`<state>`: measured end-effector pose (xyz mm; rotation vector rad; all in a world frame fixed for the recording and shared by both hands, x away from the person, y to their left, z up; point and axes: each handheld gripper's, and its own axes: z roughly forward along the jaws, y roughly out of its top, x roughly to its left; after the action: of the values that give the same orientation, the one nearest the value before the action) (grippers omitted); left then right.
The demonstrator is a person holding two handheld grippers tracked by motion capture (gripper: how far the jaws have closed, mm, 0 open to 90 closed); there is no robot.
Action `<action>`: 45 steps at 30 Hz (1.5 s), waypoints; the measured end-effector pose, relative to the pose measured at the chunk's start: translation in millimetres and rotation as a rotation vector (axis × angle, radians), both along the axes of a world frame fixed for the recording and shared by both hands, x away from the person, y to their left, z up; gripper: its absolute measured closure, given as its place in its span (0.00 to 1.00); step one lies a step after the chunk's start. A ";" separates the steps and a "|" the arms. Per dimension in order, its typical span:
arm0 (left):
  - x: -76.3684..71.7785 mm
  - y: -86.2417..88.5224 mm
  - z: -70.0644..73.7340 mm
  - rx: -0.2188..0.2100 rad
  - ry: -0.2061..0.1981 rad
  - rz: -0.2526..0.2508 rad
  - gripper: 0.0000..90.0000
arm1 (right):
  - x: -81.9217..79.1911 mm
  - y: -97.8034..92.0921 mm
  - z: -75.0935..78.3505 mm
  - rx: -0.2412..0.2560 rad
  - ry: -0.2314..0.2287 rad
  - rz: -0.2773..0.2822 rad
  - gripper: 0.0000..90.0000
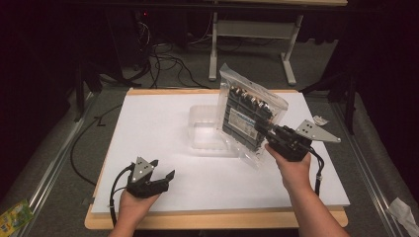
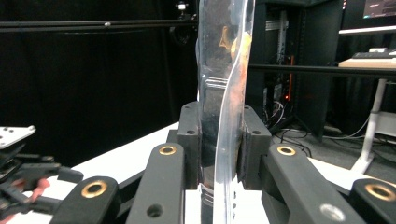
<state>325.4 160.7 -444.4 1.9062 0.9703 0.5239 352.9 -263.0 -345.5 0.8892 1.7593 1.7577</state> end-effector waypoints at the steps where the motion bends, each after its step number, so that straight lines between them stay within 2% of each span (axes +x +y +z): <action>1: -0.1 -0.1 -0.1 0.000 0.000 0.000 0.33 | 2.4 0.9 0.7 -0.001 0.001 -0.003 0.84; 16: -1.1 0.8 1.4 -0.009 0.000 -0.003 0.32 | 40.4 23.8 1.4 -0.027 -0.009 -0.019 0.84; 18: -0.8 1.8 1.2 -0.008 -0.003 0.004 0.32 | 49.6 30.5 1.1 -0.038 -0.013 -0.018 0.84; 24: -0.1 1.8 0.6 0.000 -0.001 0.002 0.32 | 64.2 40.5 -1.6 -0.047 -0.003 -0.017 0.84; 29: 0.3 1.9 0.3 0.005 -0.003 0.000 0.32 | 76.0 50.0 -1.9 -0.052 -0.011 -0.012 0.84; 45: 1.2 3.0 0.0 0.003 0.002 -0.004 0.32 | 100.5 65.2 -5.6 -0.067 -0.006 -0.013 0.84</action>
<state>326.6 163.7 -444.4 1.9113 0.9670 0.5211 453.3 -197.7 -351.1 0.8646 1.7940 1.6816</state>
